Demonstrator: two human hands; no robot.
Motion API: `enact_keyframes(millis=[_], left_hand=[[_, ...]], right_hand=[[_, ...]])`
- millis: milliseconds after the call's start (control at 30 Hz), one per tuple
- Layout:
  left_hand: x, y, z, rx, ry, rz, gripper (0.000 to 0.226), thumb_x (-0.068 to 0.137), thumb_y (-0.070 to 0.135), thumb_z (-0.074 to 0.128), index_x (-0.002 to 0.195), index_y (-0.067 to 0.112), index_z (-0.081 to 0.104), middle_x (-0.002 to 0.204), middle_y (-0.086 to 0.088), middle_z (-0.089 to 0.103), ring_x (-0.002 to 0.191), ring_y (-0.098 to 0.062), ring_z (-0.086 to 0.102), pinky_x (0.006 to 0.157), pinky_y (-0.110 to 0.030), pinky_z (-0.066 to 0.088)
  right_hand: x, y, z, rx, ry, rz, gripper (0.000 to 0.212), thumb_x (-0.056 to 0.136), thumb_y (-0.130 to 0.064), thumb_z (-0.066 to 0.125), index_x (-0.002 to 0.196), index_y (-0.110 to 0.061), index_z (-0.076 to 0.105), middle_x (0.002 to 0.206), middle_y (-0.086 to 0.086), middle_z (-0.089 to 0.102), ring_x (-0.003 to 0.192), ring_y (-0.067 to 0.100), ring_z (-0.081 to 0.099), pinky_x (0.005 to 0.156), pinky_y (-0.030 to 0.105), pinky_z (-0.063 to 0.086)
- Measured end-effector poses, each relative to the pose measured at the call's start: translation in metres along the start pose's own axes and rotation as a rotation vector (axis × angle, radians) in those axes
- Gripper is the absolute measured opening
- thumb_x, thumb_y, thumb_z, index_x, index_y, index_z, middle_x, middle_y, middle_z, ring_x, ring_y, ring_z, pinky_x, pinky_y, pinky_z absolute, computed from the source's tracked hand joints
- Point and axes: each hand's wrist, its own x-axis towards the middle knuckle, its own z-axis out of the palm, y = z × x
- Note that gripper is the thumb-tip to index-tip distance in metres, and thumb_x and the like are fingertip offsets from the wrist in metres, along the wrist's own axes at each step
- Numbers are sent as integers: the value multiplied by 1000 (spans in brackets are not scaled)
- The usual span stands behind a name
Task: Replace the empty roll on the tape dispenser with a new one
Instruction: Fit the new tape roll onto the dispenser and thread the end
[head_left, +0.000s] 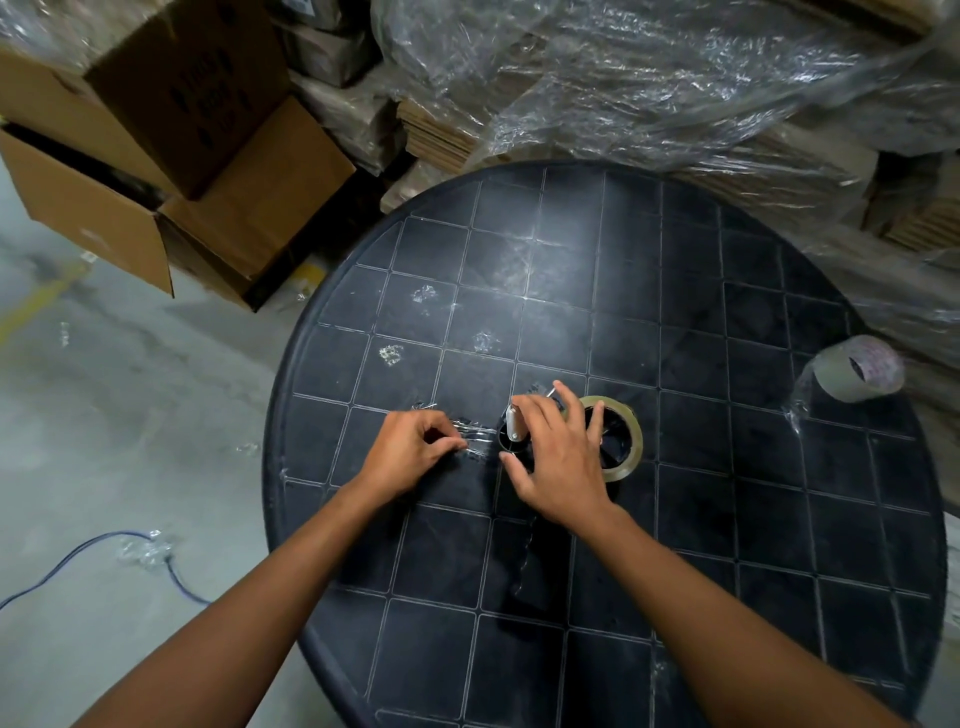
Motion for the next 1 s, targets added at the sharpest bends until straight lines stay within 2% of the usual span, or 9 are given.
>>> enact_keyframes(millis=[100, 167, 267, 400, 500, 633, 733, 867, 1000], left_hand=[[-3, 3, -8, 34, -28, -19, 16, 70, 32, 85, 74, 18, 77, 73, 7, 75, 70, -7, 69, 71, -34, 56], [-1, 7, -26, 118, -72, -68, 28, 63, 38, 87, 79, 18, 77, 78, 9, 75, 75, -5, 69, 74, -28, 55], [6, 21, -51, 242, -72, -106, 34, 63, 37, 88, 86, 15, 75, 80, 5, 75, 76, -8, 70, 76, -31, 57], [23, 79, -23, 245, 77, 99, 22, 81, 37, 75, 86, 15, 72, 85, 1, 74, 80, -16, 68, 79, -32, 54], [37, 118, 34, 327, -49, 307, 22, 89, 32, 63, 101, 14, 69, 102, -5, 70, 101, -26, 62, 87, -36, 47], [52, 133, 79, 485, -181, 303, 22, 90, 24, 50, 104, 17, 65, 103, -9, 67, 104, -32, 60, 81, -40, 51], [55, 122, 83, 397, -144, 277, 23, 86, 16, 53, 101, 23, 68, 102, -4, 71, 100, -30, 63, 77, -38, 51], [57, 108, 81, 323, -95, 222, 25, 88, 25, 60, 110, 34, 69, 109, 9, 72, 108, -18, 63, 83, -35, 52], [53, 99, 87, 383, -10, 300, 26, 89, 31, 55, 112, 36, 66, 99, 9, 69, 99, -18, 65, 73, -35, 54]], right_hand=[[-1, 0, -5, -3, -16, -4, 69, 82, -57, 59, 142, -26, 42, 146, -6, 47, 148, 28, 21, 115, 68, 12], [-3, 4, -12, -9, -9, -15, 73, 83, -66, 51, 145, -29, 41, 152, -6, 43, 147, 26, 26, 111, 65, 21], [-8, 20, -26, -6, 65, 38, 69, 87, -64, 40, 147, -32, 39, 158, -3, 35, 142, 22, 33, 105, 56, 31], [-7, 48, -42, 44, 73, 187, 63, 93, -56, 31, 148, -26, 39, 159, 0, 32, 145, 22, 30, 110, 52, 31], [-8, 61, -44, 112, 4, 239, 58, 98, -44, 43, 150, -19, 36, 162, 1, 28, 147, 22, 26, 113, 50, 34], [-12, 73, -44, 228, -190, 184, 86, 83, -54, 47, 155, -13, 23, 165, 3, 19, 150, 26, 18, 118, 47, 28], [-9, 85, -52, 176, -332, 116, 97, 79, -51, 60, 157, -14, 15, 166, 1, 12, 151, 25, 13, 119, 42, 27], [8, 91, -68, -13, -410, 32, 102, 76, -42, 76, 156, -17, 18, 164, -1, 19, 147, 24, 27, 112, 43, 38], [14, 84, -69, -75, -431, 29, 102, 73, -39, 80, 153, -12, 23, 158, 2, 31, 141, 27, 38, 104, 45, 45]])
